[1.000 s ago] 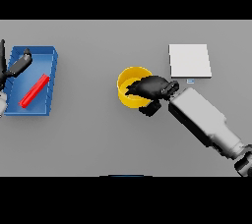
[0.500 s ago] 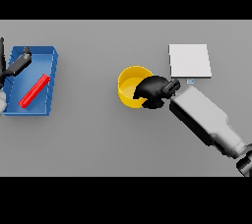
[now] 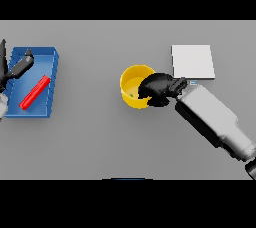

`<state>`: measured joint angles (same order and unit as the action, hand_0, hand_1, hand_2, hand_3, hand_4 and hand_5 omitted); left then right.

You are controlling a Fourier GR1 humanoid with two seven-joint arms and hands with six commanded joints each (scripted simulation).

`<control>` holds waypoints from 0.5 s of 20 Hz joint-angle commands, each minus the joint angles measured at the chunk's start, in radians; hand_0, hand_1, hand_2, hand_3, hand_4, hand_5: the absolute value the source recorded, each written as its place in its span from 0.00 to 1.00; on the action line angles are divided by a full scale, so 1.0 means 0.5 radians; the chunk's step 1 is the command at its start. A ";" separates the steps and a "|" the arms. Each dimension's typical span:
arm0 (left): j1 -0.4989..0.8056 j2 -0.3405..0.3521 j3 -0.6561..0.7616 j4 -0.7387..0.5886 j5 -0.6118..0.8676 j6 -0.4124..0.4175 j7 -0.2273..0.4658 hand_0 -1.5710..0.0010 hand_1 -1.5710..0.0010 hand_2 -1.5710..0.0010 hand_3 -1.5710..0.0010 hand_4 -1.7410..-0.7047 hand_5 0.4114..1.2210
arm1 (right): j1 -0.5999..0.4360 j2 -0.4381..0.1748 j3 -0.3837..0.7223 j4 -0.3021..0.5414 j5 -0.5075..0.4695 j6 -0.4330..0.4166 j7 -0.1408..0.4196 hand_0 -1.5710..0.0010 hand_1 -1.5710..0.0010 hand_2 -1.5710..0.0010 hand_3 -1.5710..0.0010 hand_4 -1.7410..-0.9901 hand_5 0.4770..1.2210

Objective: Pick up the red beaker and tilt it to pour out 1 green nut into yellow bowl. Pick up the yellow bowl and place it on the metallic measuring scale.

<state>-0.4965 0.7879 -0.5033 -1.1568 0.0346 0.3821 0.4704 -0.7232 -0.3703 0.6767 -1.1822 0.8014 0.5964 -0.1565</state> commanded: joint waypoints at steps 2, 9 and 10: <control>-0.008 0.008 0.000 -0.019 -0.003 0.000 0.013 1.00 1.00 1.00 1.00 0.97 0.34 | -0.027 -0.047 -0.038 -0.075 -0.014 0.058 0.035 0.01 0.01 0.11 0.19 0.01 1.00; -0.013 0.010 0.019 0.009 0.008 -0.005 -0.033 1.00 1.00 1.00 1.00 0.96 0.35 | -0.030 -0.164 -0.204 -0.228 -0.058 0.067 0.116 0.00 0.00 0.09 0.16 0.00 1.00; -0.001 0.034 0.028 -0.007 0.012 -0.006 -0.022 1.00 1.00 1.00 1.00 0.96 0.35 | -0.035 -0.181 -0.230 -0.232 -0.068 0.060 0.106 0.00 0.00 0.08 0.12 0.00 1.00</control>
<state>-0.4971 0.8052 -0.4889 -1.1603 0.0401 0.3797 0.4593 -0.7412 -0.4614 0.5613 -1.2981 0.7678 0.6264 -0.1022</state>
